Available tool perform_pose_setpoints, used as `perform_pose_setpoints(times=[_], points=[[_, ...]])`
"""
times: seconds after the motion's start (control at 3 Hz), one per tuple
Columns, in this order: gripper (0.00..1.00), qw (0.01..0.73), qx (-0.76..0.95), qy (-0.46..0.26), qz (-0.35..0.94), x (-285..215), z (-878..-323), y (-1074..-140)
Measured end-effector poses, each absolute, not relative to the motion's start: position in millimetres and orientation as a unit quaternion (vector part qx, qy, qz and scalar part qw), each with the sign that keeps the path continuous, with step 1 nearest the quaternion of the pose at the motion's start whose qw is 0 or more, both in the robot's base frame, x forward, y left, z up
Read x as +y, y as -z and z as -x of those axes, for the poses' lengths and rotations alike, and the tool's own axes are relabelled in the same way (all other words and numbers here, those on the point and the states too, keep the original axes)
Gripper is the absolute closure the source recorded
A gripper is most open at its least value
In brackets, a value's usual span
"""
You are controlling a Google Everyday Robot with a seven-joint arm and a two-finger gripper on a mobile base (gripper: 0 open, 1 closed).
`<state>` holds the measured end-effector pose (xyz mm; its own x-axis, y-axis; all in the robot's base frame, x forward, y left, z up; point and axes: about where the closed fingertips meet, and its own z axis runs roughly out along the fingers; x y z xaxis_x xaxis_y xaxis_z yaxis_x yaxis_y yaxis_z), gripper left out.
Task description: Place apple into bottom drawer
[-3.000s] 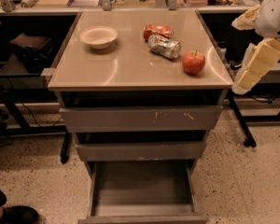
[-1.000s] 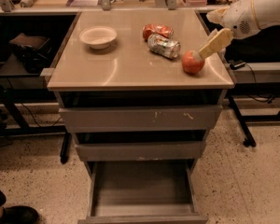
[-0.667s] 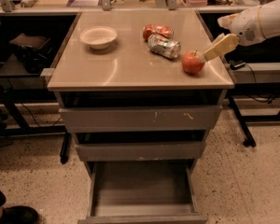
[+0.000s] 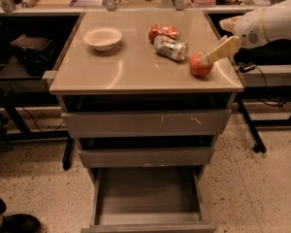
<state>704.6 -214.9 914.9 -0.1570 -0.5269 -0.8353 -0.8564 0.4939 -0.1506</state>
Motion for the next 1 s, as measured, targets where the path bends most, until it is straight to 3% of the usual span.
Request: perform_pose_setpoints(times=[1.0], points=[[0.0,0.427,0.744,-0.271,0.437,-207,-720,-849]])
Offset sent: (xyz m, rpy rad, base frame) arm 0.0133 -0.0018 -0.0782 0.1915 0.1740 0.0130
